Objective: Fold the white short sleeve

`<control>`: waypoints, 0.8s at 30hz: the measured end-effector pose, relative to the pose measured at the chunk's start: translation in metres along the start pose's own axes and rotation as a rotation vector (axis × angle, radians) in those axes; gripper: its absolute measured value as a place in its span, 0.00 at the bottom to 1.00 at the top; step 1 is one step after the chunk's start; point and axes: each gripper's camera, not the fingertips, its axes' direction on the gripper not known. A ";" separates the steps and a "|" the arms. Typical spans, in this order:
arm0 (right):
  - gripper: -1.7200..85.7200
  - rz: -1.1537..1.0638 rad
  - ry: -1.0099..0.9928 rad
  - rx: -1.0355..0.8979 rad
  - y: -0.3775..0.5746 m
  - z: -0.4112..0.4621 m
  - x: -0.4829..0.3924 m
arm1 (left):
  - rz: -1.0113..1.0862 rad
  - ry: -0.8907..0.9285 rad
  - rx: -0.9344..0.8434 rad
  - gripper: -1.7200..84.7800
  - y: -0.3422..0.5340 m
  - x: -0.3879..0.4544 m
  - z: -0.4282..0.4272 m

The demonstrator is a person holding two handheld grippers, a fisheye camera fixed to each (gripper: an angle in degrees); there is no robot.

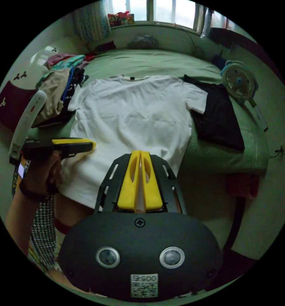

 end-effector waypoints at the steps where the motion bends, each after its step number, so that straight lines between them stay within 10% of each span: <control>1: 0.01 -0.013 0.019 0.011 0.000 -0.005 0.006 | -0.005 0.004 0.060 0.02 -0.005 0.000 -0.009; 10: 0.01 0.053 0.006 0.029 -0.008 -0.017 0.069 | 0.043 0.152 0.315 0.02 -0.046 0.020 -0.035; 24: 0.01 0.133 -0.026 0.027 -0.036 0.033 0.147 | 0.138 0.202 0.256 0.01 -0.122 0.053 0.030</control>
